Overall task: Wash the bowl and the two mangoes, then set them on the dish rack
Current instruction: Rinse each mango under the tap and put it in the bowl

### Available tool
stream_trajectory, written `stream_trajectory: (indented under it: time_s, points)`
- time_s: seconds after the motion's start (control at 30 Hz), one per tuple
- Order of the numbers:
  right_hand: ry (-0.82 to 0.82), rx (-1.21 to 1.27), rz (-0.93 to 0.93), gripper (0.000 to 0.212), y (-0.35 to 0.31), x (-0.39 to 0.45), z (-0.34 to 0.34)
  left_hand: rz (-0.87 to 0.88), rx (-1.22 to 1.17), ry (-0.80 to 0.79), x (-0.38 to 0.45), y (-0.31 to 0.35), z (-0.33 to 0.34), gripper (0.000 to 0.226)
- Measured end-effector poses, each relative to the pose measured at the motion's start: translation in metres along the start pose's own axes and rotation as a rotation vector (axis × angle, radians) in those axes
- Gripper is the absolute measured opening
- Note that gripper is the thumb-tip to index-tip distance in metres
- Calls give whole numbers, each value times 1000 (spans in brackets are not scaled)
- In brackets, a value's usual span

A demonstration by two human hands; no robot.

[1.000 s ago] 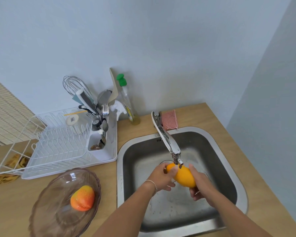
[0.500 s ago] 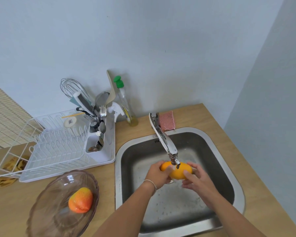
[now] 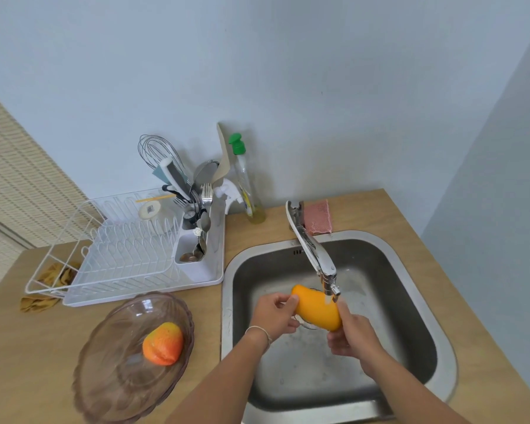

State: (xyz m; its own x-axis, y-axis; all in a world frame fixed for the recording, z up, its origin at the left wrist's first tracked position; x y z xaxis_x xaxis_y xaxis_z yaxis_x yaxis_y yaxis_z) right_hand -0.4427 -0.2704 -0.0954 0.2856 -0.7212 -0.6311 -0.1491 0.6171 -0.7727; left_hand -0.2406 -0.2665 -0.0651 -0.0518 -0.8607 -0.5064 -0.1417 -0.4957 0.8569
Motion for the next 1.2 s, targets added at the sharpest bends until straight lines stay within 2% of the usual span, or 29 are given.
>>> stream_trajectory:
  time_s: [0.1, 0.17, 0.27, 0.43, 0.63, 0.77, 0.9, 1.07, 1.2]
  points:
    - [-48, -3, -56, 46, -1, 5, 4, -19, -5, 17, -2, -2, -3, 39]
    - [-121, -19, -120, 38, -4, 9, 7, -26, -16, 48, -5, -3, -7, 32]
    - [-177, -189, -198, 45, -6, 12, 9, -14, 23, 54, -7, -6, -10, 24]
    - [-256, -481, -251, 62, -12, 6, 27, 67, 282, 114, -15, 6, -19, 45]
    - [-331, -529, -262, 53, -24, 7, 74, 273, 453, 158, -47, 47, -31, 47]
    - [-341, -524, -384, 48, -50, 4, 121, 408, 480, 272, -87, 67, -73, 41]
    - [-295, -619, -629, 56, -86, -16, 181, 445, 443, 474, -141, 63, -136, 39]
    - [-326, -802, -837, 58, -104, -34, 263, 362, 402, 642, -202, 22, -210, 42]
    - [-330, -965, -921, 50, -108, -36, 314, 264, 373, 676, -225, -16, -247, 43]
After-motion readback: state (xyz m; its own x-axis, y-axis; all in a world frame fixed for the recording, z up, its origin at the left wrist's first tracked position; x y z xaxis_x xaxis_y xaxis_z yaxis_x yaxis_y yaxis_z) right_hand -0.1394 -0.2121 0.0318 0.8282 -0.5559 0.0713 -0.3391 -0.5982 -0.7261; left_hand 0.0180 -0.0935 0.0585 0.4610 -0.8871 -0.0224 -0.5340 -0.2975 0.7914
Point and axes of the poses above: each hand's wrist, its own x-axis towards the middle knuckle, its own z-axis out of the palm, y = z × x, the point moved 7 cm from there along x, towards the middle knuckle, and after that the axes turned 15 degrees about -y, right-handed, at the moved point
